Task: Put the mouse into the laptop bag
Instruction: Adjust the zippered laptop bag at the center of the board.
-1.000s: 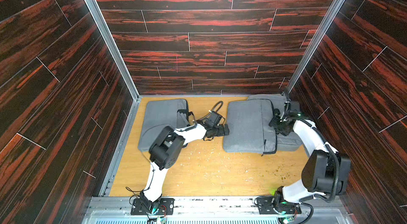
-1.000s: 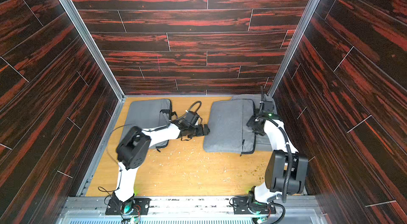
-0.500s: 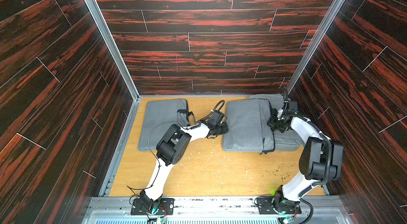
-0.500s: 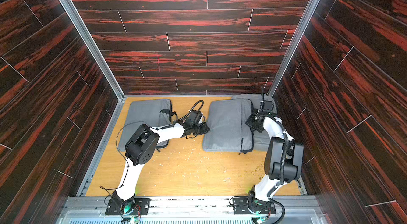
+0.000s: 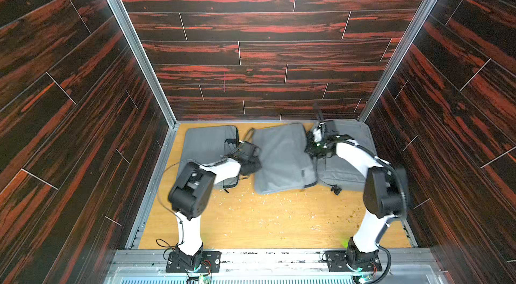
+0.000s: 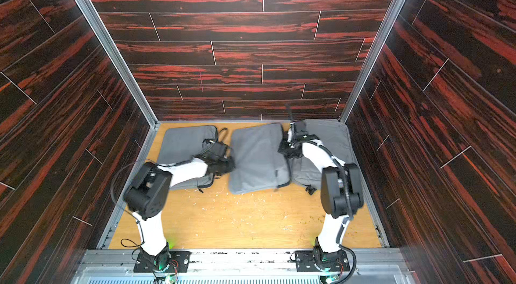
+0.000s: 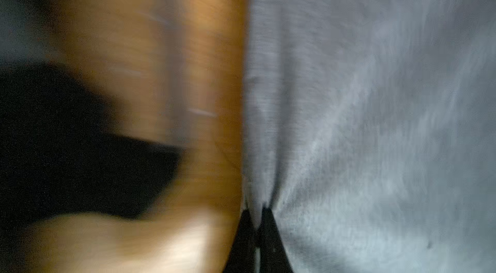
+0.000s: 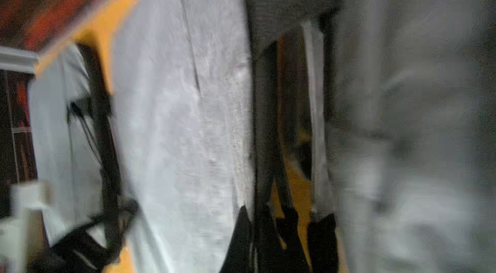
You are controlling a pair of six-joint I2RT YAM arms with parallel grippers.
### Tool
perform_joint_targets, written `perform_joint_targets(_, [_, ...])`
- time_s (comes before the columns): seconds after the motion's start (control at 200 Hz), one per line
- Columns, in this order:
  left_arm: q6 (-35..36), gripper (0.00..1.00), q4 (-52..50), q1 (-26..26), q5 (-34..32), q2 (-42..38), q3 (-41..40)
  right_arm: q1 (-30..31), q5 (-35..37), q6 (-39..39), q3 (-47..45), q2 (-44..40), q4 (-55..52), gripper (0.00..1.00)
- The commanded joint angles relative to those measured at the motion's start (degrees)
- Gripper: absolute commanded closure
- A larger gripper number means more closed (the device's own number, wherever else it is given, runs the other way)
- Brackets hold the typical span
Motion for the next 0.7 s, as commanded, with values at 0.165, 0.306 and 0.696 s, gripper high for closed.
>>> perform_joint_targets(0.165, [1.1, 0.72, -2.5, 1.7, 1.8, 0.6, 1.6, 0.7, -1.7, 2.4, -4.8, 2.7, 4.6, 0.18])
perform_joint_targets(0.306, [1.3, 0.23, -2.4, 1.7, 1.6, -7.4, -1.5, 0.7, 2.4, 0.5, -6.9, -4.6, 4.1, 0.02])
perform_joint_targets(0.696, [19.8, 0.0, -0.9, 2.0, -33.0, -50.4, -18.7, 0.8, 25.2, -14.1, -29.0, -36.3, 22.5, 0.02])
